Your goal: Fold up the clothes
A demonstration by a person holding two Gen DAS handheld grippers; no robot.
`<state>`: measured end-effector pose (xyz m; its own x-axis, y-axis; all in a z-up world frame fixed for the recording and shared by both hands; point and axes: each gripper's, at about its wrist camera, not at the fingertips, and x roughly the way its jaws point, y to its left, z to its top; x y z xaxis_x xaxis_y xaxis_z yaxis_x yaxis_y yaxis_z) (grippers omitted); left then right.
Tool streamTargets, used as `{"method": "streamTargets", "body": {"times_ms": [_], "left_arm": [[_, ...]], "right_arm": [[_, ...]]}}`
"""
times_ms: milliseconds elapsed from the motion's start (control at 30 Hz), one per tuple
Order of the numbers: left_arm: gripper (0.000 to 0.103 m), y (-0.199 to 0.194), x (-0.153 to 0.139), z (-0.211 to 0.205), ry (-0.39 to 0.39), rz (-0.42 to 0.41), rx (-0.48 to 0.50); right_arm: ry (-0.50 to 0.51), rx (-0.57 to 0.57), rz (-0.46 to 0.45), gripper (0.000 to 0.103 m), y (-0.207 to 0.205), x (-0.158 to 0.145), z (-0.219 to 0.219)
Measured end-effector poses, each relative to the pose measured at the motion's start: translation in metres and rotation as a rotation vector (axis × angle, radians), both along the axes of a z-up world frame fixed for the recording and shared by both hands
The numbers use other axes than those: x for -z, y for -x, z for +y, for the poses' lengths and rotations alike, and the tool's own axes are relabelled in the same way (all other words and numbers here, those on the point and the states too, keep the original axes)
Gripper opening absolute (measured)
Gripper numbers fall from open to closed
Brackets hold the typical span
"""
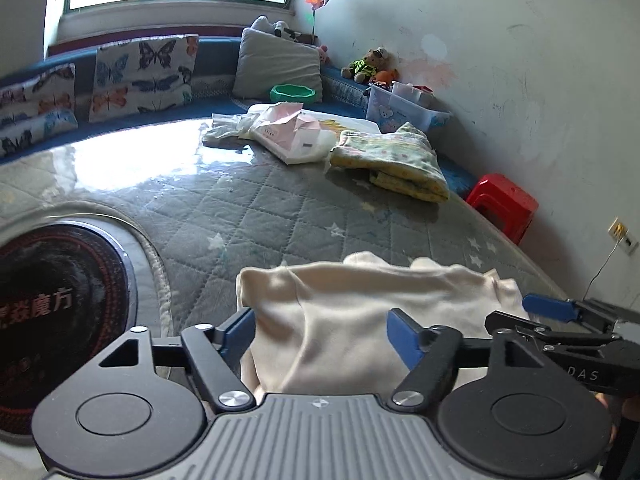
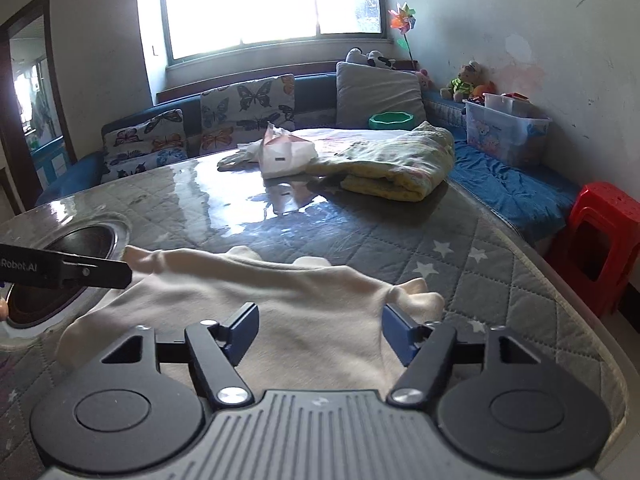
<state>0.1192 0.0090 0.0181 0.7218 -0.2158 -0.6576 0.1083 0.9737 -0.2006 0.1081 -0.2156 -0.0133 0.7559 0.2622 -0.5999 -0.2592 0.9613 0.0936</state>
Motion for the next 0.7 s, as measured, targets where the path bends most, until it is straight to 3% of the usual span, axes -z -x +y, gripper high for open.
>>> {"method": "streamTargets", "body": {"times_ms": [100, 700], "left_arm": [[0.083, 0.013, -0.002, -0.008, -0.033, -0.009, -0.005], [0.099, 0.067, 0.002, -0.024, -0.128, -0.06, -0.029]], "right_arm": [[0.004, -0.015, -0.008, 0.082, 0.015, -0.007, 0.006], [0.04, -0.039, 0.004, 0.095, 0.067, -0.005, 0.017]]}}
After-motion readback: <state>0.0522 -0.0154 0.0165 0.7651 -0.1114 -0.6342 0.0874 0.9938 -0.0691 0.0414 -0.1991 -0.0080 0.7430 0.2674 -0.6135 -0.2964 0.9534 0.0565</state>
